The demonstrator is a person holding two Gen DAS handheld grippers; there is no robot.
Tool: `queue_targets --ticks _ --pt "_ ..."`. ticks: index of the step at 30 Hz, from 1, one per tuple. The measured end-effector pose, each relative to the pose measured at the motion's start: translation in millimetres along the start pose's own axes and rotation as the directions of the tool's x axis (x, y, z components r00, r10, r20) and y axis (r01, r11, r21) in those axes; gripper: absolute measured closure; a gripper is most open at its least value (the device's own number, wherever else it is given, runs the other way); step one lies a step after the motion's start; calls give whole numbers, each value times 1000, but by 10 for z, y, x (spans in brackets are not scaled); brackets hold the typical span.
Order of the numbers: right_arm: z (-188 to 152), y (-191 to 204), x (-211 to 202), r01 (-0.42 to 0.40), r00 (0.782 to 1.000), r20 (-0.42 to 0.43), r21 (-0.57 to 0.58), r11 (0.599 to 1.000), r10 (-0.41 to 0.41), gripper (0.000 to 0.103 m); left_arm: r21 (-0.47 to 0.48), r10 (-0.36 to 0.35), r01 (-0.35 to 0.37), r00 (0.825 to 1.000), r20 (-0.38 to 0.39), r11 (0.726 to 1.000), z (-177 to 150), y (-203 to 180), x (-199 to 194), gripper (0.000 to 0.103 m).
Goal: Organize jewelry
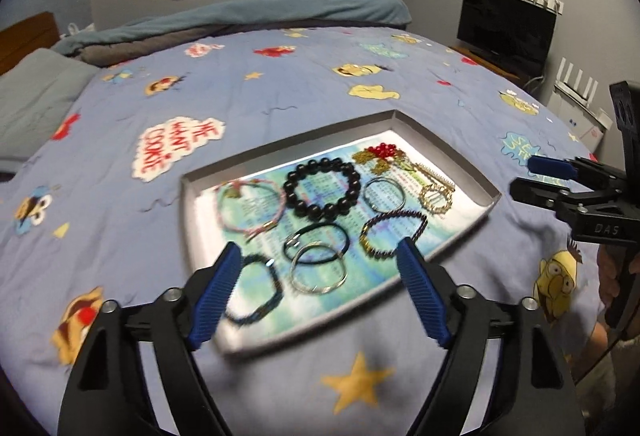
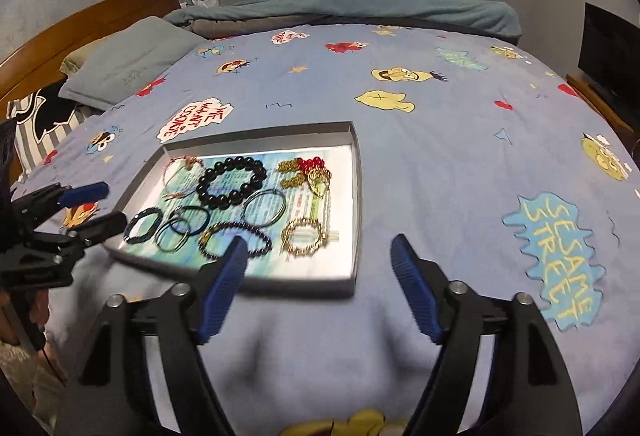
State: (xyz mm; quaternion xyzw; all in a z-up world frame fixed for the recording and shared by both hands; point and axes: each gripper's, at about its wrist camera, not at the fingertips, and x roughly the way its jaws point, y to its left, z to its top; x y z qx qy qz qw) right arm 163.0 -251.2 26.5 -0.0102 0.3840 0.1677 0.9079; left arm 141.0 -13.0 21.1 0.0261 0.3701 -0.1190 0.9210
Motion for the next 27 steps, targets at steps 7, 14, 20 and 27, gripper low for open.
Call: queue_targets --ticks 7,14,20,27 --pt "-156 163 -244 -18 1000 6 -24 1000 18 13 -51 50 -51 998 -22 997 -192 33 -318 10" --pt "-287 241 -361 -47 999 -11 -51 998 46 11 -68 97 -100 994 -47 993 -339 -31 -512 10" --pt "-317 207 -445 -37 999 14 -46 998 38 8 -95 138 -142 989 -54 985 -359 -59 -582 9" --pt "-305 301 -458 44 996 75 -54 998 -40 6 -112 221 -227 973 -70 967 -350 -124 -514 7"
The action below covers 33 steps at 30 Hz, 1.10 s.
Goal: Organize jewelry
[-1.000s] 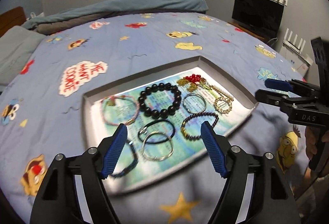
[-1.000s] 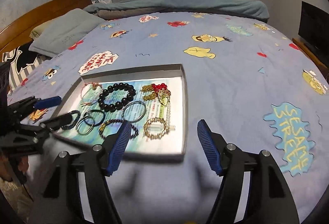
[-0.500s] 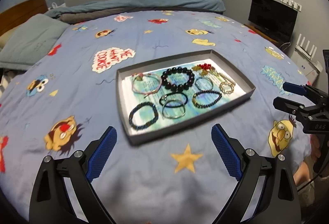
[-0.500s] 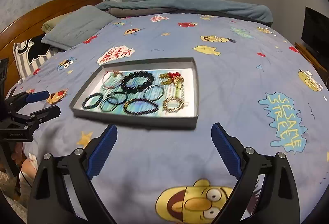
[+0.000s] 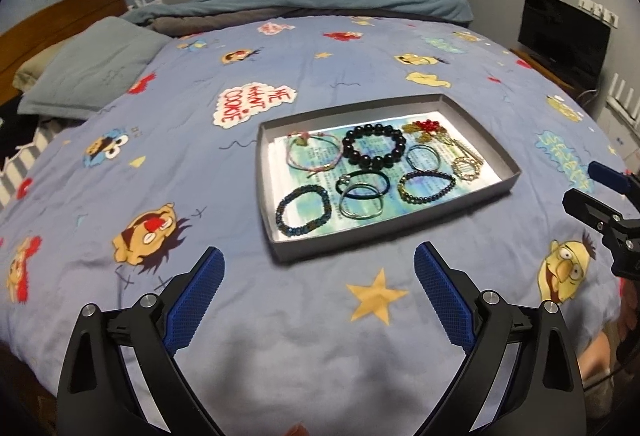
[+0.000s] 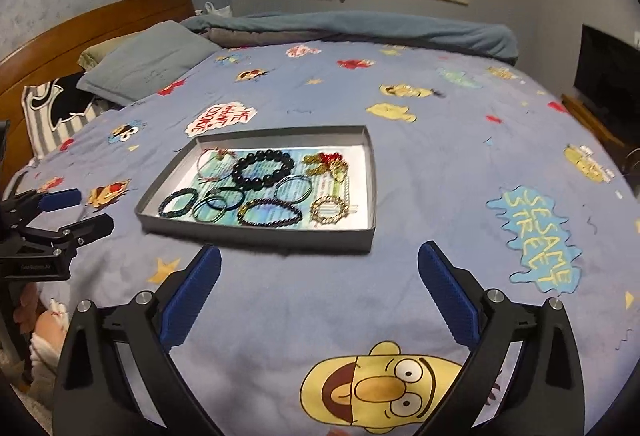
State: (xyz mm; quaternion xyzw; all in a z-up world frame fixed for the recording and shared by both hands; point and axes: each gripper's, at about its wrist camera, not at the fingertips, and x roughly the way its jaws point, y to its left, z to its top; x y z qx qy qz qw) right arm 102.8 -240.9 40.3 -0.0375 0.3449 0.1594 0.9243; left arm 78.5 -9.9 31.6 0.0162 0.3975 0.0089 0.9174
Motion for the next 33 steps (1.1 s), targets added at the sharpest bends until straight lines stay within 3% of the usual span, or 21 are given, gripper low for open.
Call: queue_targets --ticks 3,33 --pt "0 36 23 17 1000 10 -2 1000 -17 6 7 37 -37 999 21 999 0 -51 -19 6" --pt "-12 99 17 33 999 10 -6 999 -33 6 5 13 -14 1000 25 1000 -19 -101 -25 6"
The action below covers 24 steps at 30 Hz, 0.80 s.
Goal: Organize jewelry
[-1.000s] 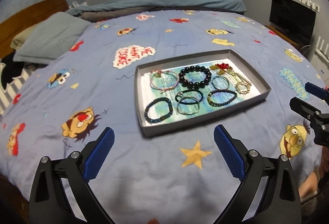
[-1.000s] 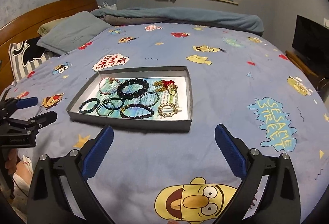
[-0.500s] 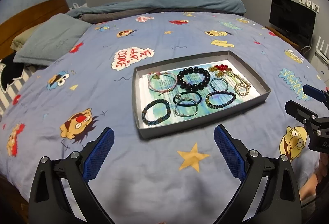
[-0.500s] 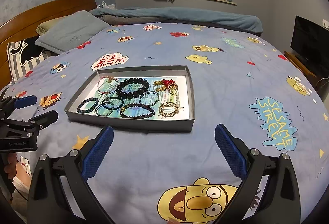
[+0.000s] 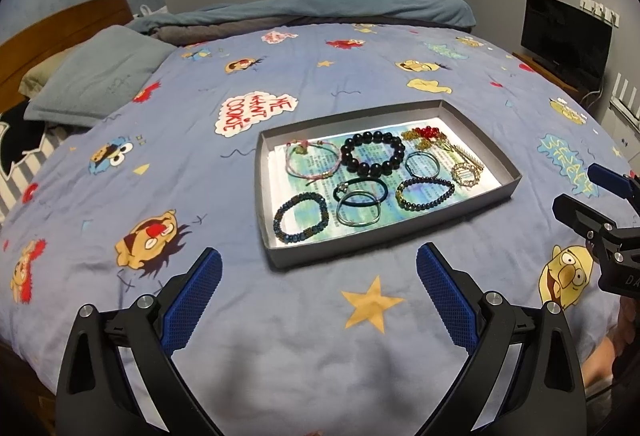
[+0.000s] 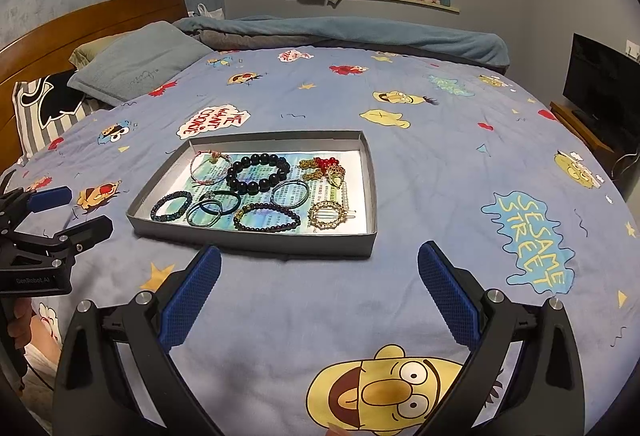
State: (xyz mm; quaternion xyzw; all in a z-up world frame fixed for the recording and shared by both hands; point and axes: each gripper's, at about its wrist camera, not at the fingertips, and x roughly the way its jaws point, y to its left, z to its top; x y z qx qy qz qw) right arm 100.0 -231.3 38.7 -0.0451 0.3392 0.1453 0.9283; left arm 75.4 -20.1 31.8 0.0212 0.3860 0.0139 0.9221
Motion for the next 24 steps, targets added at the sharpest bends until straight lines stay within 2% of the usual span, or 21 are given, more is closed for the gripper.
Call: queue_targets --ticks 5,10,24 --pt "-7 3 -19 5 1000 10 3 1000 -5 6 -5 -6 6 1000 10 1000 1 5 -23 6" --pt "-26 7 -47 18 999 51 23 1000 -19 6 -31 2 0 997 74 1000 -31 38 -74 6" --pt "-283 121 22 71 987 143 45 996 -77 6 -67 43 -34 990 132 997 -310 92 152 6"
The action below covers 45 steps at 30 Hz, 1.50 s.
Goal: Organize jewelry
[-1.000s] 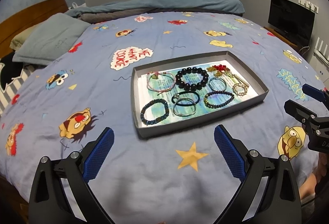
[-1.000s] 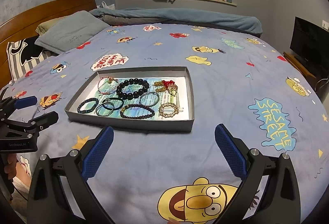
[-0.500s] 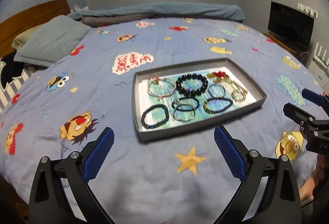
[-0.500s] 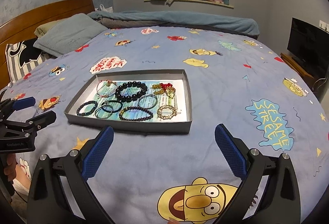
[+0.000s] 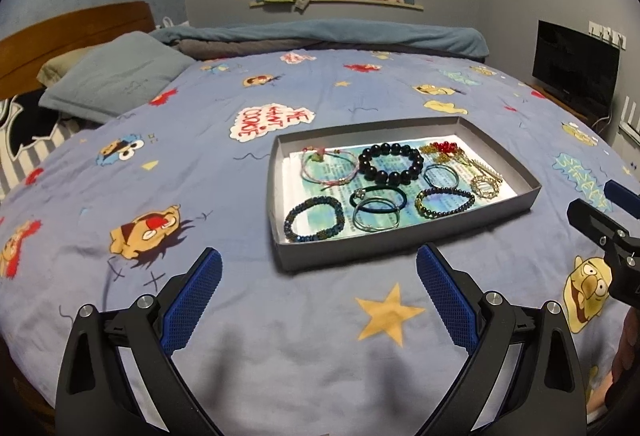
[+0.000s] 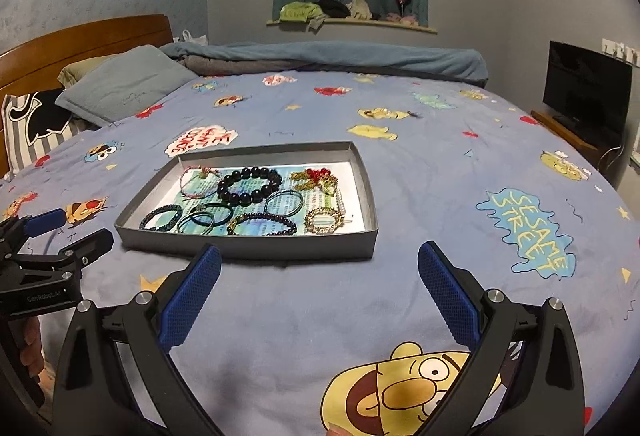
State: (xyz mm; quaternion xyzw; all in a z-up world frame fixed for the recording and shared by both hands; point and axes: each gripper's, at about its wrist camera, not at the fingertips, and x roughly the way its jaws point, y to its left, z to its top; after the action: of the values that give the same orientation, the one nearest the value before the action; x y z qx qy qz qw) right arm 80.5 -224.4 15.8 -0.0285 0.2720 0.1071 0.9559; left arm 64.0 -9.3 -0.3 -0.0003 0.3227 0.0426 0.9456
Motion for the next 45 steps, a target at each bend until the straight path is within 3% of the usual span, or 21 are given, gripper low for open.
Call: queue_targets --ticks 36,45 --pt "-40 -22 14 7 1000 -5 12 1000 -7 6 25 -12 13 1000 -24 1000 -65 -69 16 6" --pt "-35 -40 23 7 1000 -8 12 1000 -7 6 36 -62 63 998 -32 997 -64 -85 32 6"
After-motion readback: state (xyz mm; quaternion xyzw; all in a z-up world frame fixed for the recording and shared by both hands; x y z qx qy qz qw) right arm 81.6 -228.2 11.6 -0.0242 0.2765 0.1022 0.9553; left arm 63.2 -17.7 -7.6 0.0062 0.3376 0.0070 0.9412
